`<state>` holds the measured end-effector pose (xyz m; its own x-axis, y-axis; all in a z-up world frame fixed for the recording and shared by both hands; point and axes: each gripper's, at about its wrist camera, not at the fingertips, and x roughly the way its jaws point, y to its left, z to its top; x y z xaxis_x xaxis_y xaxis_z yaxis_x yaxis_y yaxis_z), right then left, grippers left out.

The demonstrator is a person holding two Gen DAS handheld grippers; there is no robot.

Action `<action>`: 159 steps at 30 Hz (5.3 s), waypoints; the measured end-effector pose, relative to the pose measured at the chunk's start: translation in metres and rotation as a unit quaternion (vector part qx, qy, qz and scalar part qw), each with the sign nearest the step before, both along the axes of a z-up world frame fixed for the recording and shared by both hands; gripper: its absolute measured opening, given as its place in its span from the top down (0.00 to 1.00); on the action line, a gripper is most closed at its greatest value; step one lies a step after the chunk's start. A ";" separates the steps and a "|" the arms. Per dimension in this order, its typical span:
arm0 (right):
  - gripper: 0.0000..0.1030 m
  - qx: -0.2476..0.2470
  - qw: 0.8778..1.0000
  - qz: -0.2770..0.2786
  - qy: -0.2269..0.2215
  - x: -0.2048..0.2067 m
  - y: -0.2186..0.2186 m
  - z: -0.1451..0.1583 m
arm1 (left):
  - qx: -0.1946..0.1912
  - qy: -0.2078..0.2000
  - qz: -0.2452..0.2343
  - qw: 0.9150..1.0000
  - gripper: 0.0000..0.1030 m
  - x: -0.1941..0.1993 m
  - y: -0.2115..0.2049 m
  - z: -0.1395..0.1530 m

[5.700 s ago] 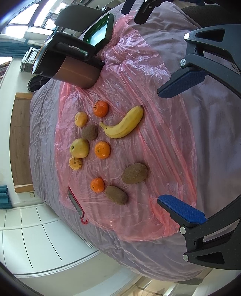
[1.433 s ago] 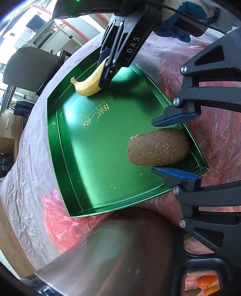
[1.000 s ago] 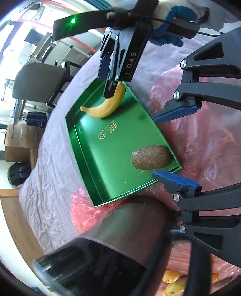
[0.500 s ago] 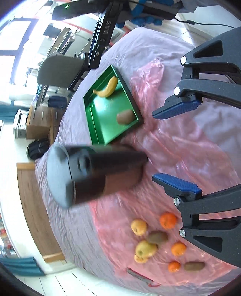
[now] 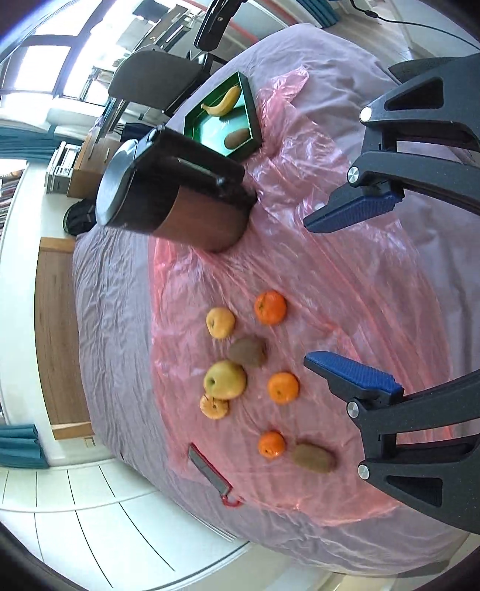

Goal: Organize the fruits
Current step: 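Withdraw both tools from the tray back toward the fruit, then grasp the second kiwi with the left tool while the right tool grasps a mandarin, then carry the kiwi and mandarin over the green tray with both tools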

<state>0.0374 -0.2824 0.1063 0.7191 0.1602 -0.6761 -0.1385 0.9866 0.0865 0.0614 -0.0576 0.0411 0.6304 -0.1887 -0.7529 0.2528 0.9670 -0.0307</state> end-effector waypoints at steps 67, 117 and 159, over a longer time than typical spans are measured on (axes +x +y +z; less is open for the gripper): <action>0.43 -0.055 0.970 0.129 0.197 0.192 0.238 -0.229 | 0.037 0.129 0.092 0.987 0.42 0.162 0.216 -0.171; 0.58 -0.015 0.987 0.046 0.155 0.049 0.079 -0.129 | -0.005 0.074 0.017 0.997 0.61 0.044 0.082 -0.071; 0.58 -0.015 0.969 -0.216 0.122 0.077 -0.270 -0.141 | -0.013 0.094 -0.243 0.966 0.61 0.079 -0.307 -0.027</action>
<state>0.1143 -0.5525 -0.0343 0.5336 -0.1424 -0.8337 0.3084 0.9506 0.0350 0.1399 -0.3648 0.0139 0.3164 -0.4474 -0.8365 0.6635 0.7346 -0.1420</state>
